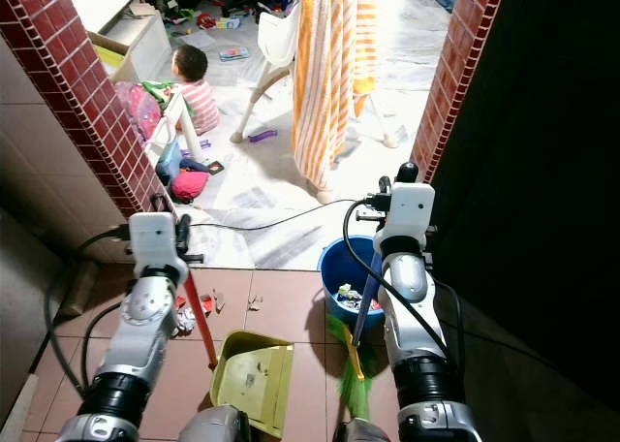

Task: Sweep floor

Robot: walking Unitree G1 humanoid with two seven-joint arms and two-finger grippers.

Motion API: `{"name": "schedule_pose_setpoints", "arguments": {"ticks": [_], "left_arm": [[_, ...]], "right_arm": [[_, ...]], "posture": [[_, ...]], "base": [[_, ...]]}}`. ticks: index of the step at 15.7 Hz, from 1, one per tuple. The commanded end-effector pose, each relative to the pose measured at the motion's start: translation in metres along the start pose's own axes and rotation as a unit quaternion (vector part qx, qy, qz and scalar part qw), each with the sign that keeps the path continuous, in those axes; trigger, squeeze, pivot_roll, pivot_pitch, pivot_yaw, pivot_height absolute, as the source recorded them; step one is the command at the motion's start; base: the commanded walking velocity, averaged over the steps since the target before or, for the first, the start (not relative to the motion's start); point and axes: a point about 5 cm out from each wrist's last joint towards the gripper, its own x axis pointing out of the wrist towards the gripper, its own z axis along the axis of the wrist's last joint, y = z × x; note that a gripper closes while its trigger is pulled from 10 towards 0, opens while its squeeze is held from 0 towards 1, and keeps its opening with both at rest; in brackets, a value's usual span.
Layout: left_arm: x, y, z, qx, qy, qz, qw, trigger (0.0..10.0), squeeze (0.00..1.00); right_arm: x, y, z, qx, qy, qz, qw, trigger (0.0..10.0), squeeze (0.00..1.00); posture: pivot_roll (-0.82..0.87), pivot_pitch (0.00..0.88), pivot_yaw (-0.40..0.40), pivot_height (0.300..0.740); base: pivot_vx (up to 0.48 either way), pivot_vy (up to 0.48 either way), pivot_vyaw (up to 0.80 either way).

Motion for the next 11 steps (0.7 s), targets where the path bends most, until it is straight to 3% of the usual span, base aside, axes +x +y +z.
{"name": "schedule_pose_setpoints", "arguments": {"ticks": [1,4,11], "left_arm": [[0.006,-0.004,0.014,-0.001,-0.027,-0.011,1.0,10.0,0.0],[0.006,-0.01,0.017,-0.011,-0.033,-0.023,0.999,10.0,0.0],[0.008,-0.029,0.025,0.0,-0.043,-0.086,0.995,10.0,0.0]], "right_arm": [[0.002,0.0,0.001,-0.001,0.0,0.003,1.0,10.0,0.0],[0.006,0.005,0.003,-0.003,-0.006,0.022,1.0,10.0,0.0],[0.017,0.017,0.006,-0.006,-0.002,0.052,0.999,10.0,0.0]], "posture": [[-0.03,0.0,0.037,0.74],[-0.02,0.0,0.017,0.74],[0.02,0.0,-0.029,0.74]], "base": [[0.0,0.48,0.0],[0.0,0.48,-0.51],[0.0,0.48,0.0]]}}
